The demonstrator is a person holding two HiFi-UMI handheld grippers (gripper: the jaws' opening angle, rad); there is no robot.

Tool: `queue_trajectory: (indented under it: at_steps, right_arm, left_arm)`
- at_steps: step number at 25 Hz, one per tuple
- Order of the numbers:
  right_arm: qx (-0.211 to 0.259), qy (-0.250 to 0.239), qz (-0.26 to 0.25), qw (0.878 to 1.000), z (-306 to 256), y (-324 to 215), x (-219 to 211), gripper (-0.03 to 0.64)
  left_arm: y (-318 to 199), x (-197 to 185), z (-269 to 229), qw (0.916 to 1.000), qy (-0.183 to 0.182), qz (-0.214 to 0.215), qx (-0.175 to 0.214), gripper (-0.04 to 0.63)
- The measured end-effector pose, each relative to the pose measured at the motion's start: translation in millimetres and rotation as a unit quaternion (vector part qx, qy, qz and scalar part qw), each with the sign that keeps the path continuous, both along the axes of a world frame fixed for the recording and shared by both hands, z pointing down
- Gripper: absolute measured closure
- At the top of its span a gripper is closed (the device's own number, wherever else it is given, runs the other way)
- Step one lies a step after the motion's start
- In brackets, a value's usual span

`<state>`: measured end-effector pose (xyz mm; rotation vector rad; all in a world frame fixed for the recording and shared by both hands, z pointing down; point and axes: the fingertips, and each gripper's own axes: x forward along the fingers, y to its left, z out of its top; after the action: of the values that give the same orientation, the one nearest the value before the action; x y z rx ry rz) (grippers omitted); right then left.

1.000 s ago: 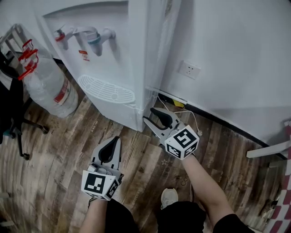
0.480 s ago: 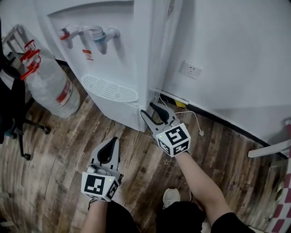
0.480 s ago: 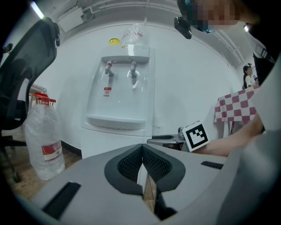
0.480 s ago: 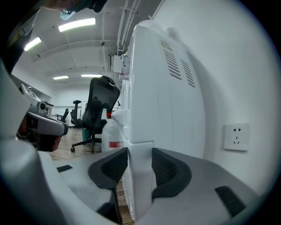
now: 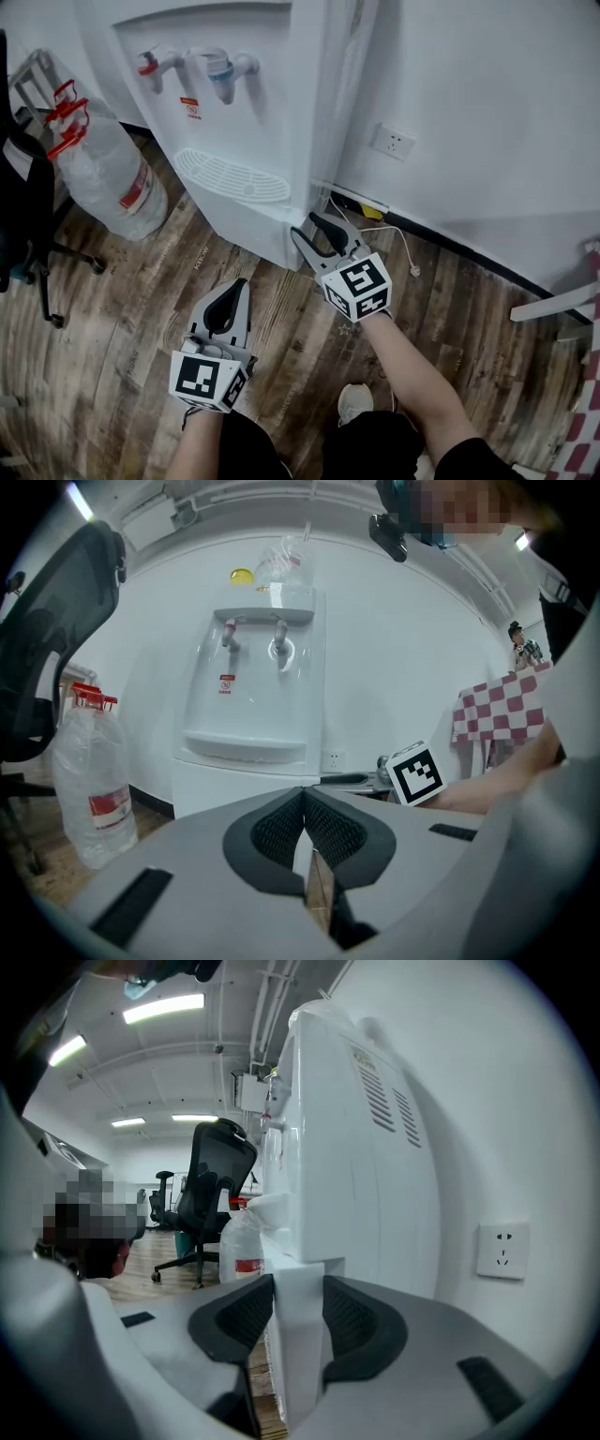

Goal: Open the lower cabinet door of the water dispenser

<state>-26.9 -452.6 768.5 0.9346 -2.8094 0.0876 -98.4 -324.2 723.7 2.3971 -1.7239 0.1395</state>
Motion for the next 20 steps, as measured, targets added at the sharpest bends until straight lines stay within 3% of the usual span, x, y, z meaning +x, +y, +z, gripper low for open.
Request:
queue_trajectory:
  at_steps: [20]
  right_arm:
    - [0.006,0.013,-0.046,0.999,-1,41,-12,0.445]
  left_arm:
    - [6,-5,-7,1.0,0.0,0.004,0.008,0.578]
